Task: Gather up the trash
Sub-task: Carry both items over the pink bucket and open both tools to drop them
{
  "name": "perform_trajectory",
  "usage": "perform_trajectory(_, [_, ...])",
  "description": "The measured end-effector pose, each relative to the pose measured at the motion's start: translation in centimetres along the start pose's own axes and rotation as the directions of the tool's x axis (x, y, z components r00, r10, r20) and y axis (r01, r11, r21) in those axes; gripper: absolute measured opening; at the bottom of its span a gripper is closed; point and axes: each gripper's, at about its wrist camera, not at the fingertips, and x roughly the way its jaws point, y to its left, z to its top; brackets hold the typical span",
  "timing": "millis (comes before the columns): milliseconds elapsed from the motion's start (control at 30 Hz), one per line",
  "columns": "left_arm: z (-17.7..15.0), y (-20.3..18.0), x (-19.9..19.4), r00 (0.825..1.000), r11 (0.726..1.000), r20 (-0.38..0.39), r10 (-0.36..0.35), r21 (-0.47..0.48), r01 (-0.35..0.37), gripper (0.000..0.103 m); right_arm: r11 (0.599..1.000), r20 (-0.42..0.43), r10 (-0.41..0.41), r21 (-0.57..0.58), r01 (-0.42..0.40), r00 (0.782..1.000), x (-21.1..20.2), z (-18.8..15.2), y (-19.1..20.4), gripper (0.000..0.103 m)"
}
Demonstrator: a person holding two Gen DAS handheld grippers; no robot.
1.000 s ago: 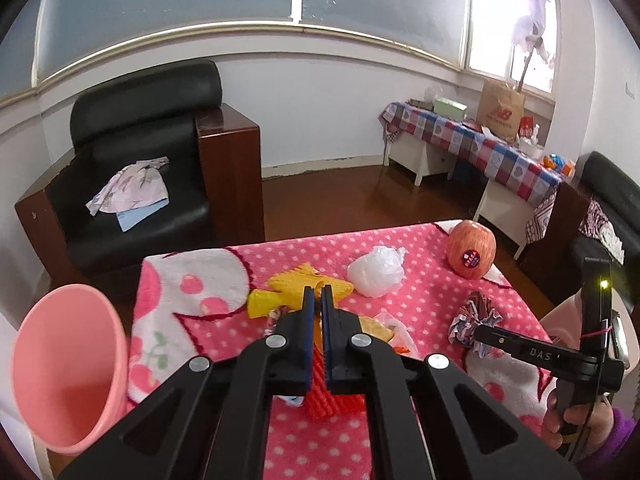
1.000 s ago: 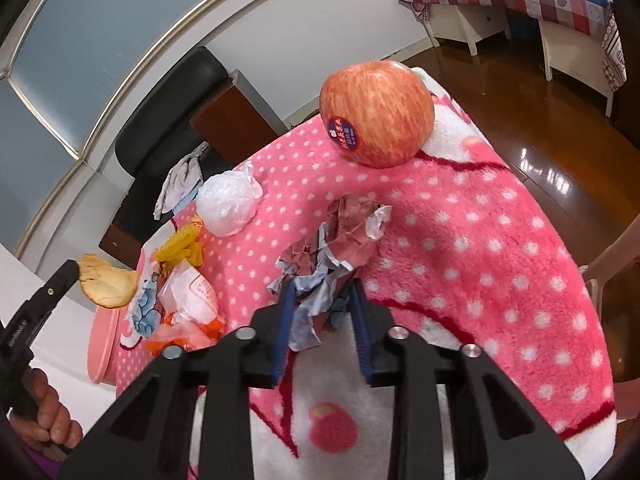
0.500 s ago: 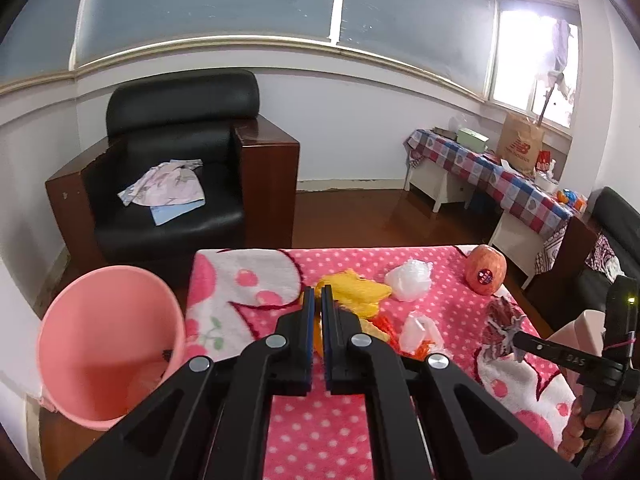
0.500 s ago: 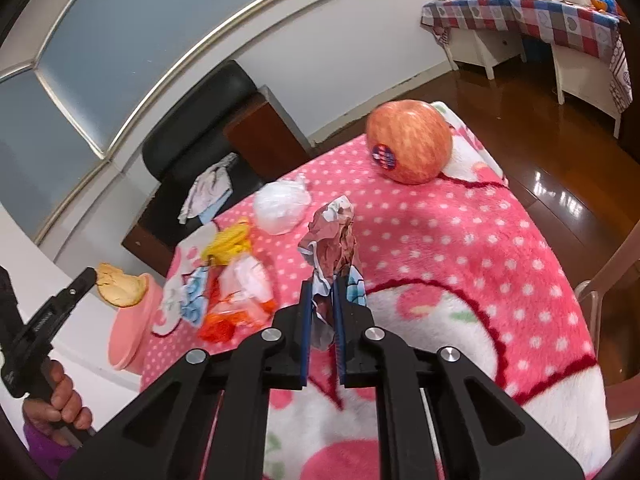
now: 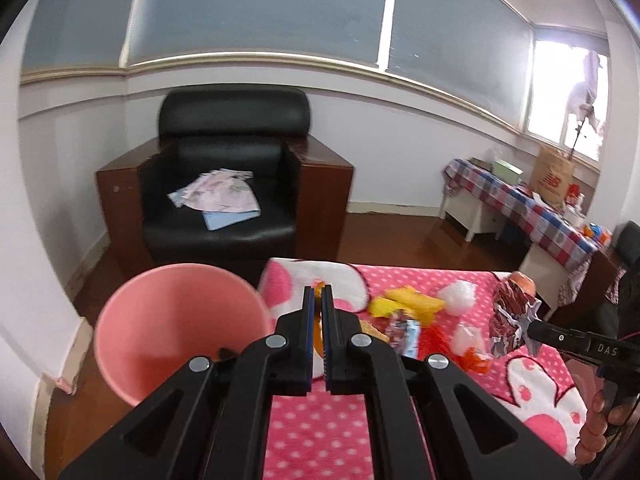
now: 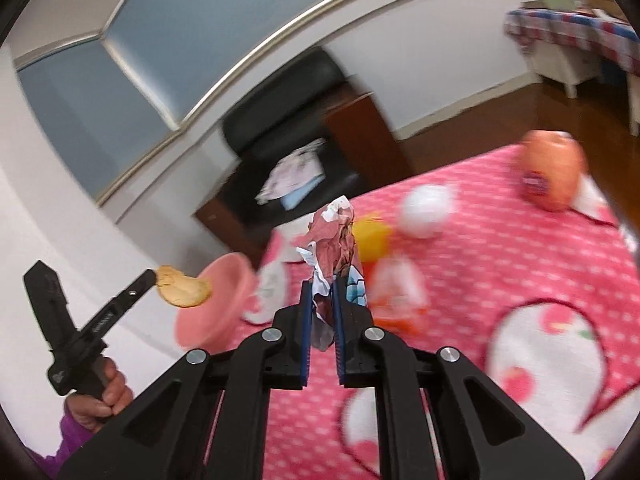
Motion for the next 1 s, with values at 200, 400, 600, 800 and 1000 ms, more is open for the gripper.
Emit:
perform_trajectory(200, [-0.4, 3.7, -1.7, 0.997, 0.997, 0.014, 0.074, -0.037, -0.073, 0.003, 0.986, -0.092, 0.149, -0.055, -0.154, 0.985, 5.0, 0.5, 5.8, 0.010])
perform_trajectory(400, [-1.0, 7.7, -2.0, 0.992, 0.989, 0.009, 0.128, -0.077, -0.127, 0.003, 0.962, -0.180, 0.231, -0.105, -0.252, 0.956, 10.5, 0.6, 11.6, 0.010])
perform_trajectory(600, [-1.7, 10.8, -1.0, 0.987, 0.982, -0.021, 0.159, -0.098, -0.160, 0.003, 0.951, -0.258, 0.235, -0.140, -0.277, 0.937, 16.0, -0.7, 16.0, 0.010])
perform_trajectory(800, [-2.6, 13.1, 0.5, 0.985, 0.980, -0.060, 0.161, -0.111, -0.167, 0.003, 0.950, -0.319, 0.208, -0.158, -0.268, 0.925, 19.8, -2.1, 17.9, 0.010])
perform_trajectory(1000, [-3.1, 14.1, 2.1, 0.983, 0.979, -0.094, 0.157, -0.113, -0.167, 0.003, 0.954, -0.362, 0.181, -0.161, -0.252, 0.915, 22.4, -3.0, 18.3, 0.010])
